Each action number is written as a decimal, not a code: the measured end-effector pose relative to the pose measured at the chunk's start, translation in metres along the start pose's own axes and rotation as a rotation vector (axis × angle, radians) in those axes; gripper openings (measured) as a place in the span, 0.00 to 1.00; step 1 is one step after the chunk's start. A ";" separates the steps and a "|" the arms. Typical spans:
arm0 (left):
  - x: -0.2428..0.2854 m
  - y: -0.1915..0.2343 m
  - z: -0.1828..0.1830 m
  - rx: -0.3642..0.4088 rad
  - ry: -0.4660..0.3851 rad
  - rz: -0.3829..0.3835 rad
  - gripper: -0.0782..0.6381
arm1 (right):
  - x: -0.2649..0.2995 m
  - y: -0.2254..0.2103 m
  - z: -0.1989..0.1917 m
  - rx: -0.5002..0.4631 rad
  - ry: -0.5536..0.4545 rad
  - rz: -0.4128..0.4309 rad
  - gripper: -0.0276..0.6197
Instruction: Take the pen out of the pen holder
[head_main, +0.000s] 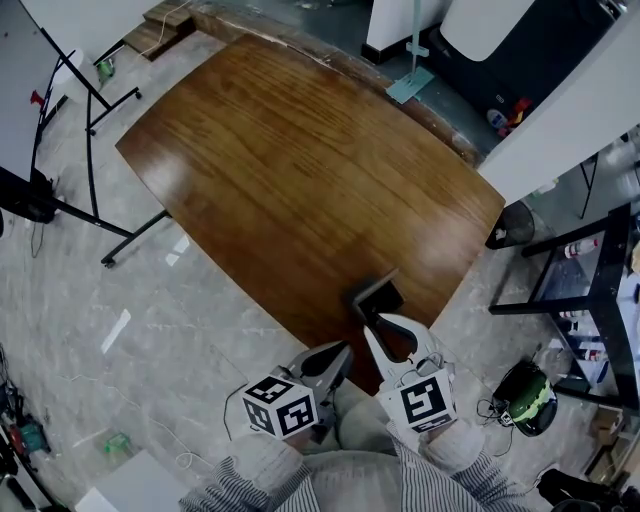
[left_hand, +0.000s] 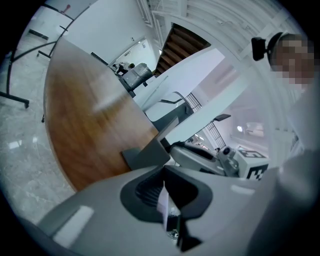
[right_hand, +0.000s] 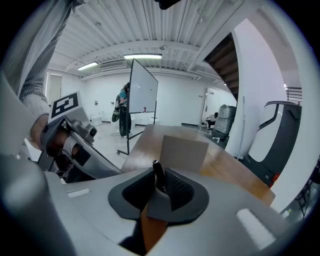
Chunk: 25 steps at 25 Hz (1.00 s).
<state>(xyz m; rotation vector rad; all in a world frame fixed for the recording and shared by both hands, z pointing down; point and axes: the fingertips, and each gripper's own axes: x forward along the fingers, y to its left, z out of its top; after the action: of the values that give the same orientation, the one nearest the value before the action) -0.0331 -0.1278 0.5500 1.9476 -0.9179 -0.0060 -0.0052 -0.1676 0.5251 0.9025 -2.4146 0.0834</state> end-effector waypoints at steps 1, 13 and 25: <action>0.000 0.000 0.002 0.002 -0.001 -0.002 0.12 | 0.000 -0.002 0.003 0.000 -0.005 -0.005 0.13; -0.001 -0.024 0.022 0.055 -0.028 -0.028 0.12 | -0.028 -0.029 0.034 0.137 -0.096 -0.040 0.11; -0.015 -0.066 0.044 0.166 -0.090 -0.049 0.12 | -0.100 -0.048 0.073 0.394 -0.332 -0.027 0.11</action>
<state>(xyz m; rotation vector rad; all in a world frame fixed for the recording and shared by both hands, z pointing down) -0.0207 -0.1346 0.4707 2.1382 -0.9549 -0.0482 0.0520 -0.1633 0.4052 1.2030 -2.7453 0.4441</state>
